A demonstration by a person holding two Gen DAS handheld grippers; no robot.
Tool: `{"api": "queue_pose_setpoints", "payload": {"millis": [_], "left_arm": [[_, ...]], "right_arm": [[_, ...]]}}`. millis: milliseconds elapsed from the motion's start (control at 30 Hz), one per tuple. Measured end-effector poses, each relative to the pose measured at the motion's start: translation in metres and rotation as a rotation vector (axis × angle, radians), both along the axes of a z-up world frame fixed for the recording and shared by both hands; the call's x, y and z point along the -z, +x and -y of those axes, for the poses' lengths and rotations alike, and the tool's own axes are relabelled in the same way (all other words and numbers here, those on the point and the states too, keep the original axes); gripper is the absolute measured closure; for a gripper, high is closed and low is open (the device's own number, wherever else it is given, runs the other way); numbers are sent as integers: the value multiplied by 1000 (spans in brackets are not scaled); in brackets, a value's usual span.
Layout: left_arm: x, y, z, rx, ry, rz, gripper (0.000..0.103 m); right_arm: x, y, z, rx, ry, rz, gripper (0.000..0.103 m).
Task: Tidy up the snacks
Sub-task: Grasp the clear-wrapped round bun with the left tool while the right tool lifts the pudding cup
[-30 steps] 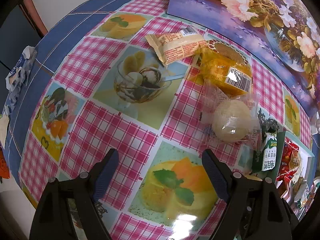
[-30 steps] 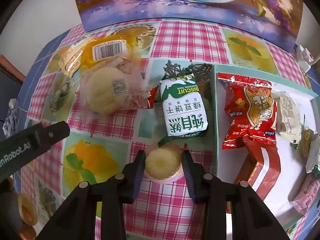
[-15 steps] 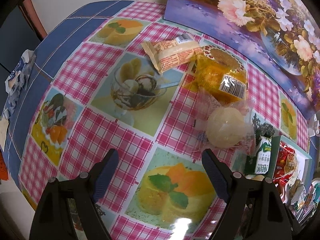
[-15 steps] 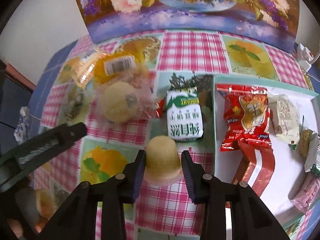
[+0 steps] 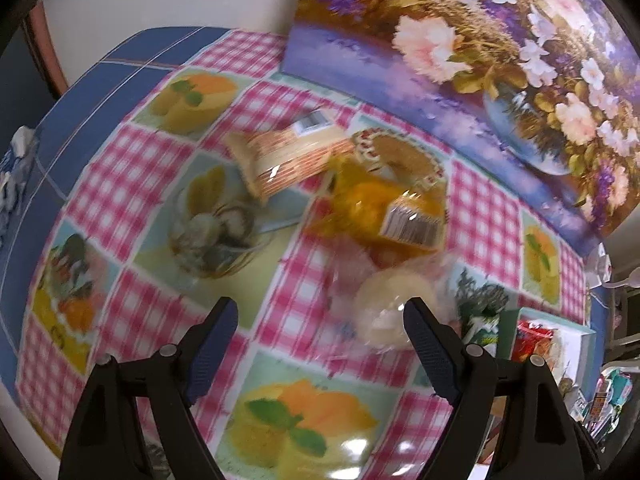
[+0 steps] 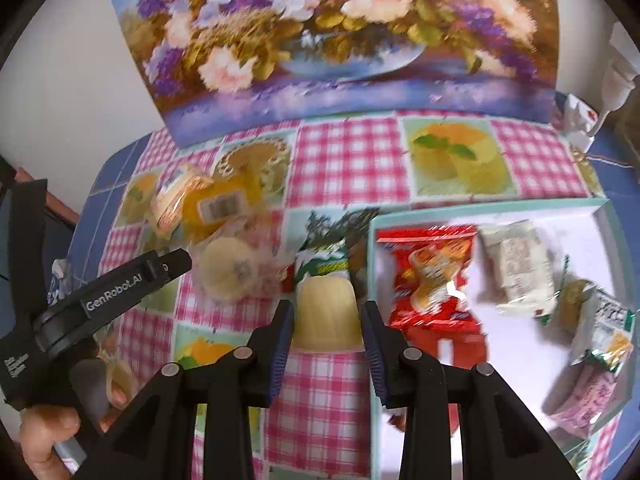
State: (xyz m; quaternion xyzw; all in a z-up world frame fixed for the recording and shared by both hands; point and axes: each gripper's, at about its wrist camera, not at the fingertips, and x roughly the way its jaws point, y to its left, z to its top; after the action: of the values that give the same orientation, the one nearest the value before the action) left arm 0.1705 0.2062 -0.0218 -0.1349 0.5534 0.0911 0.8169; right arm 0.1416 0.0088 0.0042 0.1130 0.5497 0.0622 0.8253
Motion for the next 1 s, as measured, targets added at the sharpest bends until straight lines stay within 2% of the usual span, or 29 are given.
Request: {"api": "queue_pose_setpoints", "payload": {"millis": [233,467,567,700,1000], "left_arm": [[10,16,25,62,-37,9,18],[27,25,49,100,-15,-8,18],[27,24,52,102,18,-7,29],[25,22,48,96,6,-4,39],[1,13,51,118,15,22,42]], "right_arm": [[3,7,16,38,8,-13,66],[3,5,24,50,14,-7,66],[3,5,26,55,19,-8,66],[2,4,29,56,25,2,66],[0,3,37,78,44,-4,66]]}}
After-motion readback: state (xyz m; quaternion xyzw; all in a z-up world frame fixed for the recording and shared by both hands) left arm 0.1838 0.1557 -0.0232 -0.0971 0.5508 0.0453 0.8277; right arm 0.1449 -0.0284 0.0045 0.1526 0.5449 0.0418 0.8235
